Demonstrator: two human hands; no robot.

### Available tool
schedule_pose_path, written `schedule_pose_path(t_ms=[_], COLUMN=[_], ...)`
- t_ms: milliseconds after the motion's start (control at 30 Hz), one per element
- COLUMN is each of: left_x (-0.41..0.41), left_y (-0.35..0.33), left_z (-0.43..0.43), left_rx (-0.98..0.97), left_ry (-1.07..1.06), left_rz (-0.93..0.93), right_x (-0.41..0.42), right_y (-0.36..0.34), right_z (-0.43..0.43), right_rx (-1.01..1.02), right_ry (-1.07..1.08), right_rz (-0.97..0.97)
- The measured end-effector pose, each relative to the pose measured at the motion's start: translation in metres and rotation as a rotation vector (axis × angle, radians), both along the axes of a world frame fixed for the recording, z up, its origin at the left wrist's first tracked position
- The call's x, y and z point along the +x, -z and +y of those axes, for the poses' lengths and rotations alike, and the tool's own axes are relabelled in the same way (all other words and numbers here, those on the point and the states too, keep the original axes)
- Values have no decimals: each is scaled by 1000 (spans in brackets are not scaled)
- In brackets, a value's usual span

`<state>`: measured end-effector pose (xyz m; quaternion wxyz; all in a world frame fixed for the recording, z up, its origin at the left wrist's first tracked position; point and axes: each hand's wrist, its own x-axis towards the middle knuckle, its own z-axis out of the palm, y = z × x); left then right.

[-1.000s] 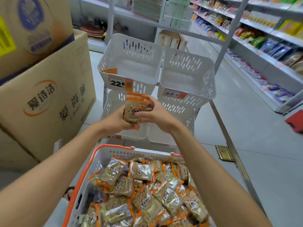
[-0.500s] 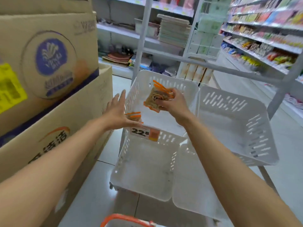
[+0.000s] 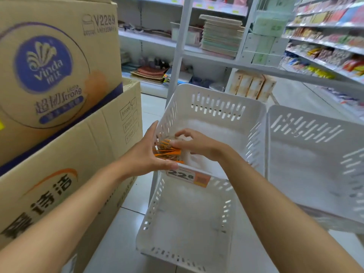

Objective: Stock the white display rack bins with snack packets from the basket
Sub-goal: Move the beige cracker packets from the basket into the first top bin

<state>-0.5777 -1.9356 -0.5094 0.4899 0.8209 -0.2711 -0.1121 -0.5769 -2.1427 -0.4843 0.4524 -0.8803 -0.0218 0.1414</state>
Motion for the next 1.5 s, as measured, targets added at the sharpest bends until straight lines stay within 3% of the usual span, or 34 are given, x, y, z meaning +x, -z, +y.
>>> schedule_pose_path(t_ms=[233,367,467,567,633,700,833,967,1167,1267,1367,1433,1500], left_x=[-1,-23,-62,-110,-147,-186,-254,-300,-330,-333,-343,-344,-336], left_y=[2,-6,-19,-23,-16,-2,41,76,96,97,86,84,86], left_z=[0,-1,-6,-12,-14,-12,0,16,34,36,26,21,31], left_rx=[13,178,263,278,270,290,346,300,252,191,49,-108,-233], left_ry=[-43,-211,-375,-347,-257,-161,-61,-64,-114,-166,-119,-112,-286], left_rz=[6,-102,-285,-453,-385,-262,-78,30,132,187,385,540,558], right_x=[-5,-31,-77,-141,-189,-238,-331,-397,-428,-423,-411,-401,-393], right_y=[0,-13,-23,-20,-12,6,67,127,169,152,120,99,90], right_z=[1,2,6,18,26,30,17,12,20,12,28,51,72], right_rx=[52,-89,-105,-117,-147,-217,-344,-361,-676,-521,-17,207,226], right_ry=[-27,103,215,298,299,262,125,141,128,323,493,442,339], right_rz=[31,-197,-367,-482,-516,-461,-101,148,91,-8,-40,-46,-12])
